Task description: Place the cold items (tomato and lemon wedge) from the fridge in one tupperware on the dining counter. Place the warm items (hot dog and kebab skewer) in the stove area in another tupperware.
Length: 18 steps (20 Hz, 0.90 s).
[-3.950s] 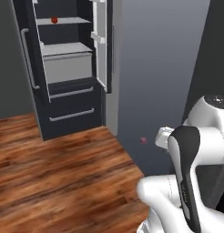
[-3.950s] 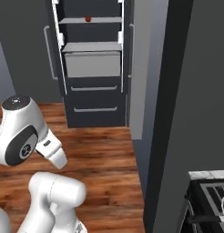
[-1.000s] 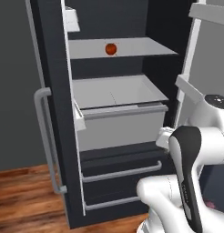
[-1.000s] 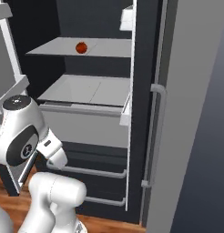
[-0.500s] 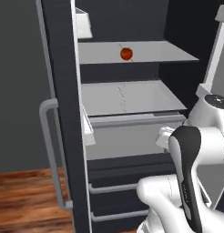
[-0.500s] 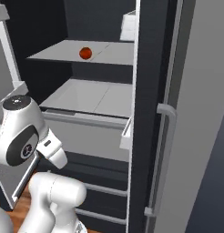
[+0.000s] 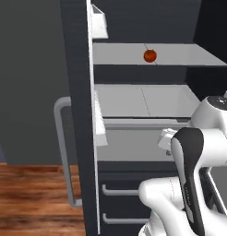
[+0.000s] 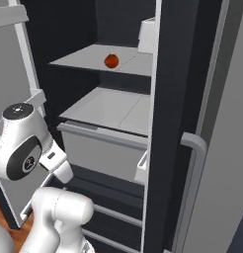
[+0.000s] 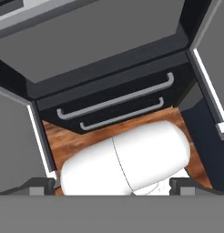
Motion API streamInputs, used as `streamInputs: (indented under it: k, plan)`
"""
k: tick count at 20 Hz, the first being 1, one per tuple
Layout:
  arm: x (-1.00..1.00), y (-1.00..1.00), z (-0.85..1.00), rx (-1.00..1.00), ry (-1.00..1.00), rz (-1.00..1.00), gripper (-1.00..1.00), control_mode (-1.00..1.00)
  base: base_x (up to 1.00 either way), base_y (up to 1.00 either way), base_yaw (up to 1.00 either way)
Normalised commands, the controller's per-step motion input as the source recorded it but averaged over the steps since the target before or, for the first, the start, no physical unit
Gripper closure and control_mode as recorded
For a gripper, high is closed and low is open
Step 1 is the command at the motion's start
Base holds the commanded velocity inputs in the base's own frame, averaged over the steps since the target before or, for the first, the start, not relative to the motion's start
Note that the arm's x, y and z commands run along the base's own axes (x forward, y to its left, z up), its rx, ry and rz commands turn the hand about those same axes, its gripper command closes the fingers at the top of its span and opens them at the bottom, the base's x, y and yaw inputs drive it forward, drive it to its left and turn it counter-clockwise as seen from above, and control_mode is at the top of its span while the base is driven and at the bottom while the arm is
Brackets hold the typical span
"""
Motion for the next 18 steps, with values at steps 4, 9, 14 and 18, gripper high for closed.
streamInputs:
  k: [4, 9, 14, 18]
  plan:
    - [0.00, 0.00, 0.00, 0.00, 0.00, 0.00, -1.00, 1.00, 0.26, 0.06, 0.29]
    - [0.02, 0.00, -0.03, -0.01, 0.00, 0.03, -1.00, -1.00, 0.14, 0.00, 0.20]
    - [0.18, -0.09, 0.02, 0.00, 0.00, 0.02, -1.00, -1.00, 0.00, 0.00, 0.00]
    - [0.14, -0.23, 0.35, 0.00, -0.04, -0.21, -1.00, -1.00, 0.00, 0.00, 0.00]
